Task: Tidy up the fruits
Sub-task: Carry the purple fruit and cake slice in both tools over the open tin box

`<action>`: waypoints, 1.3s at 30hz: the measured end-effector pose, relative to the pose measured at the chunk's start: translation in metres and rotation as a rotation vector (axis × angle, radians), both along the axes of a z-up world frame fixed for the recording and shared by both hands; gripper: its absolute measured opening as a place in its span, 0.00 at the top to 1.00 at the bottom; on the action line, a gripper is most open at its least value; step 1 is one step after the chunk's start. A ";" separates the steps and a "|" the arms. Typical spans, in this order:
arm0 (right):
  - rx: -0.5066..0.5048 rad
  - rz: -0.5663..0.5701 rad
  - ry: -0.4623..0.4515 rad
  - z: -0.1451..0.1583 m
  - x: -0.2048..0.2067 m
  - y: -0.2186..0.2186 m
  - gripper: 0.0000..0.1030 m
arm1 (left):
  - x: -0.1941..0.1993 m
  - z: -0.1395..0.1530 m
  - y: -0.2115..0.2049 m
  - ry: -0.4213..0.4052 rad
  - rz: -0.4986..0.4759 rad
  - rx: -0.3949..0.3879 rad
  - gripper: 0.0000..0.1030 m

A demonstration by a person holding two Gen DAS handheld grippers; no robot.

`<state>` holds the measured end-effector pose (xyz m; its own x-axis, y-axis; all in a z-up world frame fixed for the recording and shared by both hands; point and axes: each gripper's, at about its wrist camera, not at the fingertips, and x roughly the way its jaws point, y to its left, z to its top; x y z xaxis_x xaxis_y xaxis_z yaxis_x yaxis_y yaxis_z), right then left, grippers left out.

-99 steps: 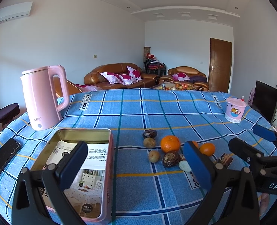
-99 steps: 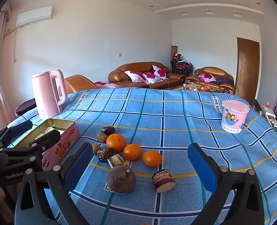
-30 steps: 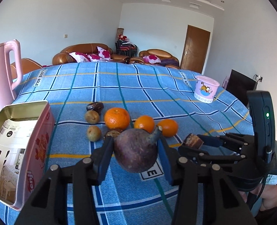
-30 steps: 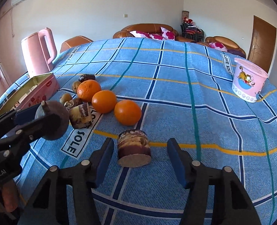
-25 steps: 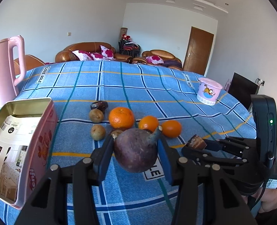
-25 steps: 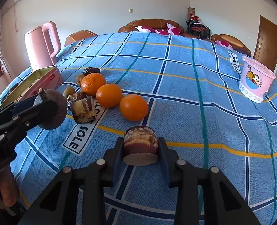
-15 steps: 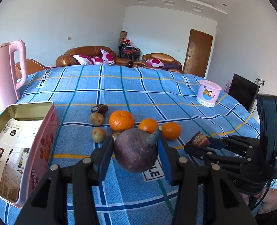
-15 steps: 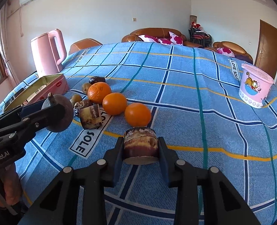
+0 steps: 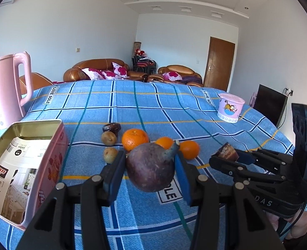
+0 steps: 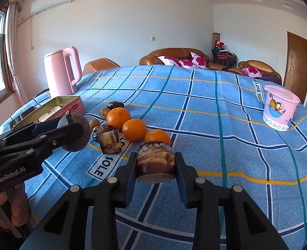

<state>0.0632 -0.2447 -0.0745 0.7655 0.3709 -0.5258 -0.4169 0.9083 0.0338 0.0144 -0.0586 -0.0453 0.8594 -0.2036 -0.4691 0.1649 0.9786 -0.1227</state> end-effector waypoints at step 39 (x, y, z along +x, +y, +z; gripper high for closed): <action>0.083 0.005 -0.207 0.011 -0.029 -0.012 0.65 | -0.017 0.008 -0.001 -0.093 0.002 0.020 0.52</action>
